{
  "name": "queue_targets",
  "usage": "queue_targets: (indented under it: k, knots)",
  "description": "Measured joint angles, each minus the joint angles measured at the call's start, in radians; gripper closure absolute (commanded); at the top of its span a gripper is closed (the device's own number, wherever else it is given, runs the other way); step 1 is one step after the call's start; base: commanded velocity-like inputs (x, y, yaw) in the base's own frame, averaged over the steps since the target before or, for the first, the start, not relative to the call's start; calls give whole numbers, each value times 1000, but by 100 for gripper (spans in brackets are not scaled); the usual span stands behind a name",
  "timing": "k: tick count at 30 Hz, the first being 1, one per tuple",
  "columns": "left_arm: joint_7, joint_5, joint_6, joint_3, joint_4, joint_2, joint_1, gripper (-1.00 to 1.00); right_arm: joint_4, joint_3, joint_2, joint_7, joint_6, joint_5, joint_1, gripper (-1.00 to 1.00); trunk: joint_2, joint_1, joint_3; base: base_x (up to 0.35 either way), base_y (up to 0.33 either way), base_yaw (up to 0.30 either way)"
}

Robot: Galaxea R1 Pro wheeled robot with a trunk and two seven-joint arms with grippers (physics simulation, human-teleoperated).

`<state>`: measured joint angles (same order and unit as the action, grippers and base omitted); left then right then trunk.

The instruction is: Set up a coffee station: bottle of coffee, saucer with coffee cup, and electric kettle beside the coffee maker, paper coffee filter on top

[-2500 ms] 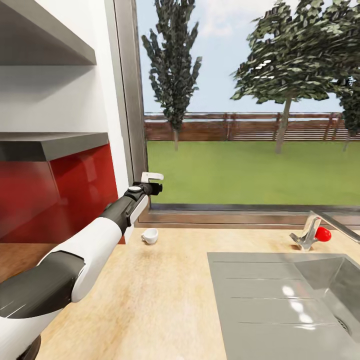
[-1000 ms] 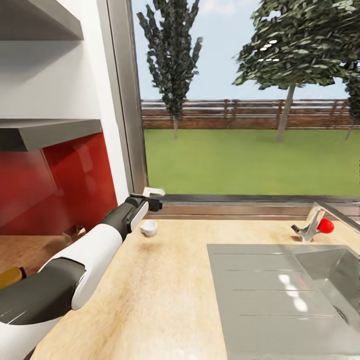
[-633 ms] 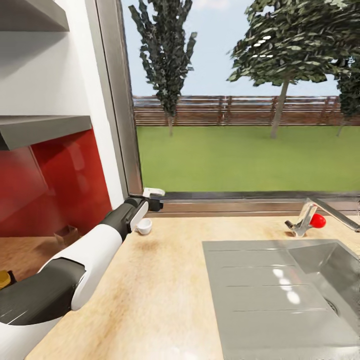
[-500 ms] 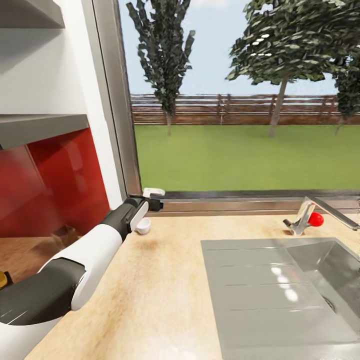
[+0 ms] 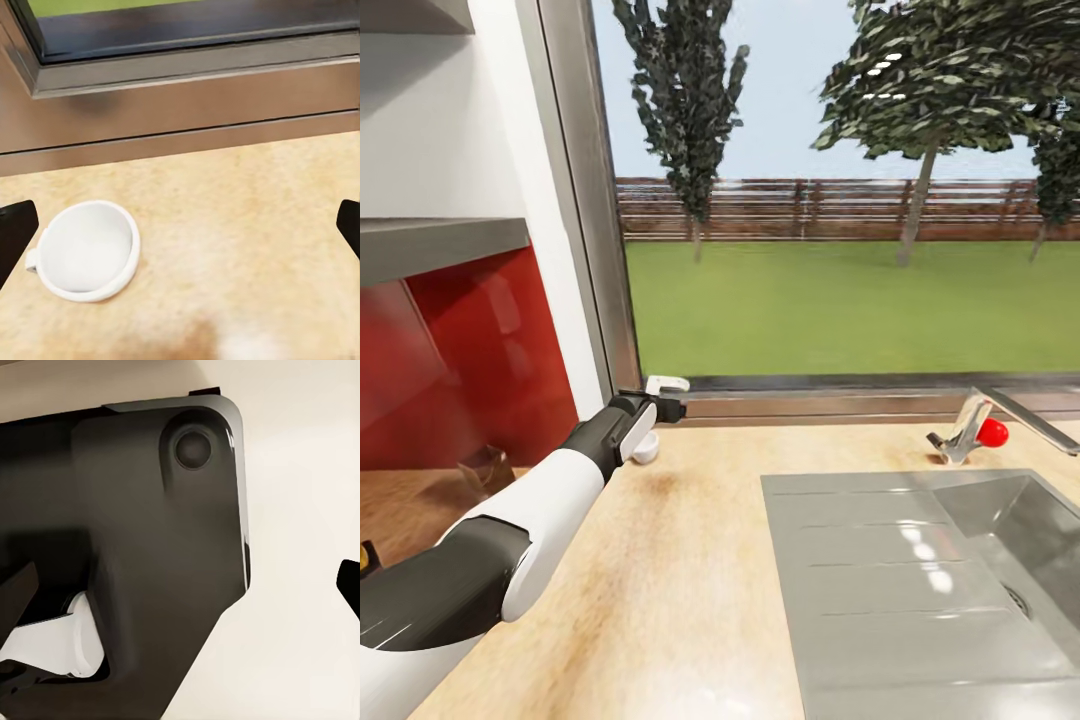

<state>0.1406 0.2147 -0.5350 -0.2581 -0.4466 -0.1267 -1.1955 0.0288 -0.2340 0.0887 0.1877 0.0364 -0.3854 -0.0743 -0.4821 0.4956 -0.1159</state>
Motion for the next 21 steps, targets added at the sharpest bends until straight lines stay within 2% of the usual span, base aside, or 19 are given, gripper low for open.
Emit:
queue_targets:
  k: [2,5,7,21]
  knots:
    - [0,0,14,0,0,0,0,-100,0,0,0,-1,0,0,0,-100,0,0,-3,0,0,0]
    - [2,-1,86,0,4,0,1,-100,0,0,0,-1,0,0,0,-100,0,0,-8,0,0,0]
    - [2,-1,108,0,6,0,1,-100,0,0,0,-1,0,0,0,-100,0,0,-11,0,0,0]
    - [3,-1,125,0,5,0,1,-100,0,0,0,-2,0,0,0,-100,0,0,-34,0,0,0]
